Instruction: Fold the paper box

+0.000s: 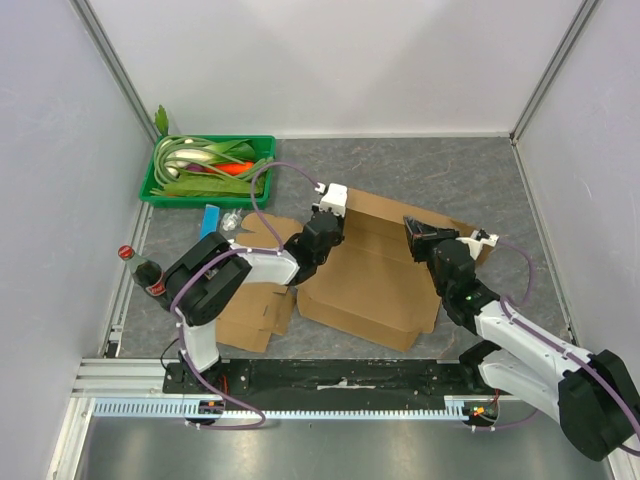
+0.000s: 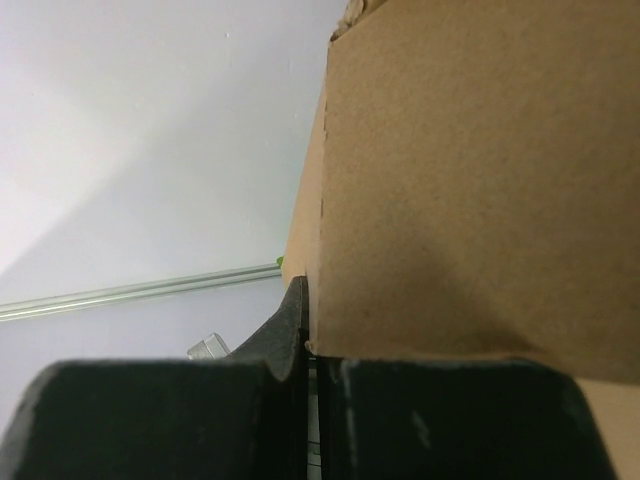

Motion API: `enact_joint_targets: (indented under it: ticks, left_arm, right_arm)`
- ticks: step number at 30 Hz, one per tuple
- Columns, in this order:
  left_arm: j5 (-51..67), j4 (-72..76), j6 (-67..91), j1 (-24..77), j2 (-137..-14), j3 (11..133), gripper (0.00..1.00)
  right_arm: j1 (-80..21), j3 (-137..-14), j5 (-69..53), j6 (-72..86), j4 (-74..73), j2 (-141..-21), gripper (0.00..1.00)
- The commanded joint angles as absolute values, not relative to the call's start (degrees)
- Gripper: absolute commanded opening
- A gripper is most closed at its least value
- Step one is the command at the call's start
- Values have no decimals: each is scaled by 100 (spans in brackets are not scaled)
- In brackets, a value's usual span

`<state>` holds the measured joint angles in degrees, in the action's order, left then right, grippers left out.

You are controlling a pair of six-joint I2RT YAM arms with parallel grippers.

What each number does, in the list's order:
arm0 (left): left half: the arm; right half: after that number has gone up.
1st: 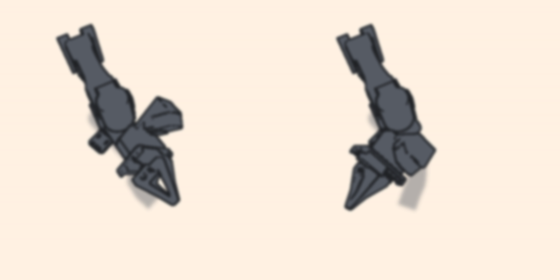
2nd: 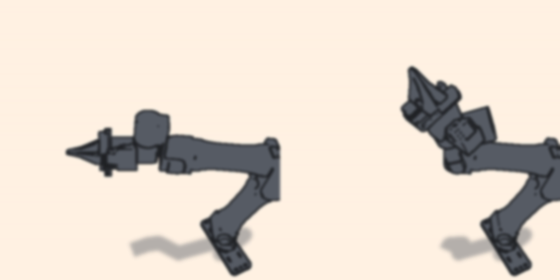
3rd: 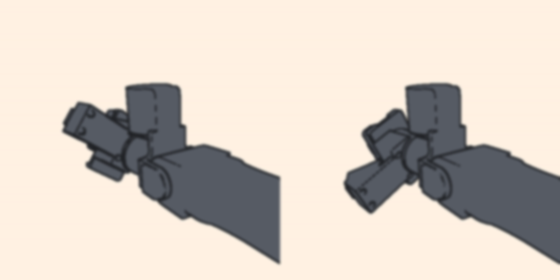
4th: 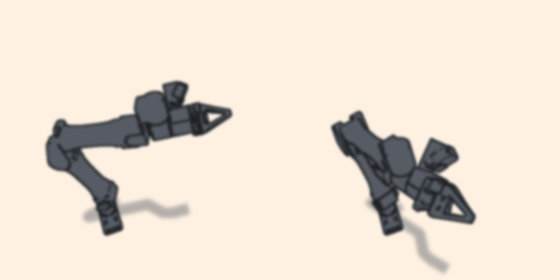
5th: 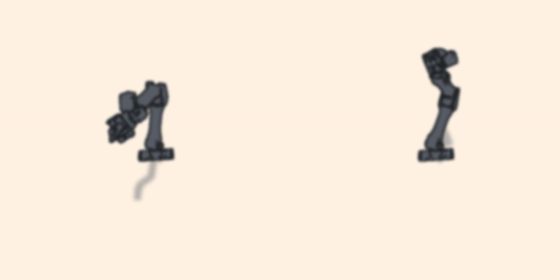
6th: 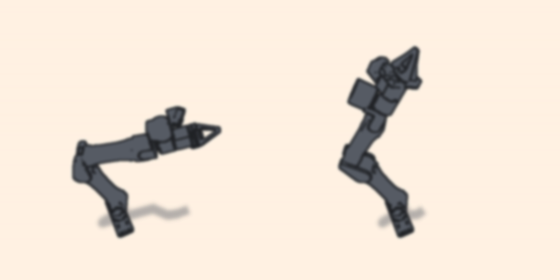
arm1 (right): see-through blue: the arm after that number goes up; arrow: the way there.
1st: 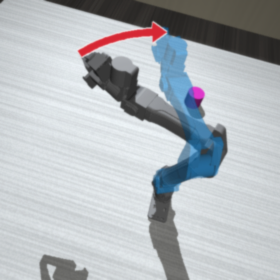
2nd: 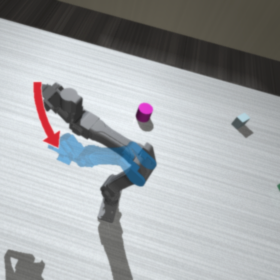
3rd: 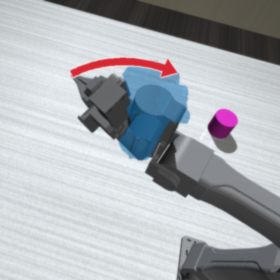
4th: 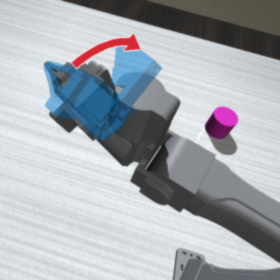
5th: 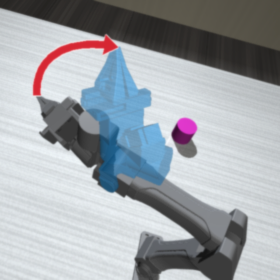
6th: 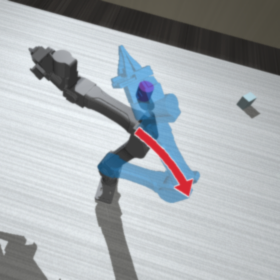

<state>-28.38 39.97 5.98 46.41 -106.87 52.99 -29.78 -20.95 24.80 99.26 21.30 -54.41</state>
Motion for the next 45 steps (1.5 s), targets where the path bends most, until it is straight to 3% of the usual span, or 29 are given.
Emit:
enact_joint_targets:
  ticks: [1,5,7,8,11,23,30,36,38,41,42,45]
  left_arm:
    - [-3157,4247,799,4570,-10530,5221,27]
    - [-2673,3605,1571,4579,-9470,4617,62]
    - [-2305,2701,2429,4579,-9081,4483,74]
    - [-2094,2437,2652,4579,-8862,4317,86]
    - [-1530,1838,3312,4579,-8079,3922,91]
    - [-677,-1087,3050,4343,-6197,4780,91]
    - [-46,-2258,2751,3095,-6231,5870,91]
    - [-298,-2294,2707,2839,-6372,6275,91]
    - [-281,-2198,2725,2778,-6459,6381,91]
    - [-150,-2048,2681,2760,-6793,6556,90]
    - [-141,-2030,2663,2760,-6977,6591,90]
    - [-158,-1829,2689,2760,-7110,6383,89]
  right_arm:
    - [-2997,-2241,2452,9748,1863,-5520,0]
    - [-2988,-2206,2487,9326,1942,-5397,2]
    - [-2988,-2127,2496,9080,2187,-5361,5]
    - [-2988,-2005,2479,9036,2302,-5379,6]
    - [-2988,-1750,2470,8903,2680,-5423,7]
    - [-2997,-1889,2092,7868,3234,-6107,8]
    - [-2997,-1934,1837,7524,3253,-6179,10]
    - [-2936,-1898,1573,7129,2989,-6117,13]
    - [-2866,-1916,1529,7032,2918,-6030,18]
    - [-2716,-2012,1354,6689,2866,-5898,41]
    - [-2672,-2135,1249,6454,2665,-5871,56]
    - [-2672,-2285,977,6074,2329,-5722,78]
